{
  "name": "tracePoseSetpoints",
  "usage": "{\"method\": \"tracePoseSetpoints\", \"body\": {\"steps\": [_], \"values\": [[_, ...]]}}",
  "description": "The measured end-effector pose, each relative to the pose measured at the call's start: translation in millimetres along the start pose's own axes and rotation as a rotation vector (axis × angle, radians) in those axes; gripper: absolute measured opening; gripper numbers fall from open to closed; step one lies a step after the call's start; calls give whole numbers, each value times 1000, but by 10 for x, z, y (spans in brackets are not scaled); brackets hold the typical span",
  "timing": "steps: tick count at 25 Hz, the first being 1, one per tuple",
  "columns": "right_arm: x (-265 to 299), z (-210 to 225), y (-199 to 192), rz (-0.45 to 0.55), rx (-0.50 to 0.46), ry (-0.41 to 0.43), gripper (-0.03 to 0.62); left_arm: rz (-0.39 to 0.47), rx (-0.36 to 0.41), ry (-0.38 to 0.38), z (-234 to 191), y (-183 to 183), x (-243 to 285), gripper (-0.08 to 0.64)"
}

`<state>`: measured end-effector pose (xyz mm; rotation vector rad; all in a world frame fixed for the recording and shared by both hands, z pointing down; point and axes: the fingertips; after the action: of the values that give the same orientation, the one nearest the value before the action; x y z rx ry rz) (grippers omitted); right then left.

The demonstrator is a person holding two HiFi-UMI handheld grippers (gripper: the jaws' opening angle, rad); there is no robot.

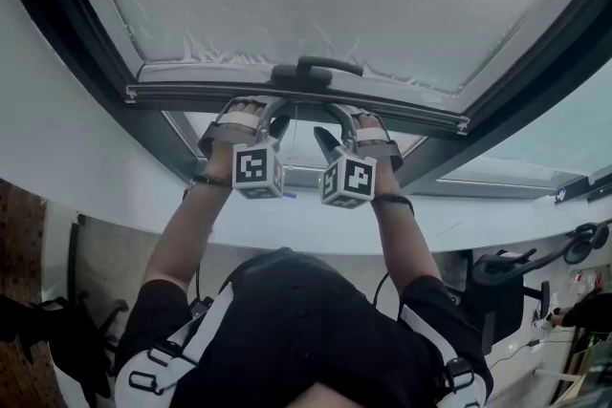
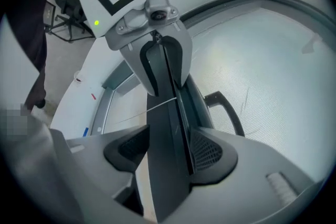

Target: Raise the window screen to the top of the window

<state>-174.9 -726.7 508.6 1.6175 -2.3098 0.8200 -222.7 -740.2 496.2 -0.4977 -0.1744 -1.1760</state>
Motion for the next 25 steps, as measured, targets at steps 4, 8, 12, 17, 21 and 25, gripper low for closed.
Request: {"method": "tracePoseSetpoints", "body": {"steps": [4,8,12,17,21,25], "values": [[19,-54,-32,-65,-83,-3,239,-5,-25,12,-5,1,-6,172],[27,-46,-43,-87,-85,4,244,-15,-41,-12,13,7,-4,164],[9,52,-48,-114,-74,2,174,-38,-2,-84,19,9,-25,164],[5,20,-23,-97,-14,18,222,-35,22,-98,-4,-7,-46,166],[-1,-22,-33,-127,-98,53,221,-27,35,-41,42,-13,13,164],[32,-59,-68,-130,-117,62,191,-91,43,-54,51,-92,20,102]]}}
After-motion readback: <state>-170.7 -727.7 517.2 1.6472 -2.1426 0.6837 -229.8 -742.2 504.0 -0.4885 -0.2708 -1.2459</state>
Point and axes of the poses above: the fingertips, and each gripper's own axes: x forward along the fingers, z to its right, y out of its top, and after that the axes turned 3 degrees about y, right-handed
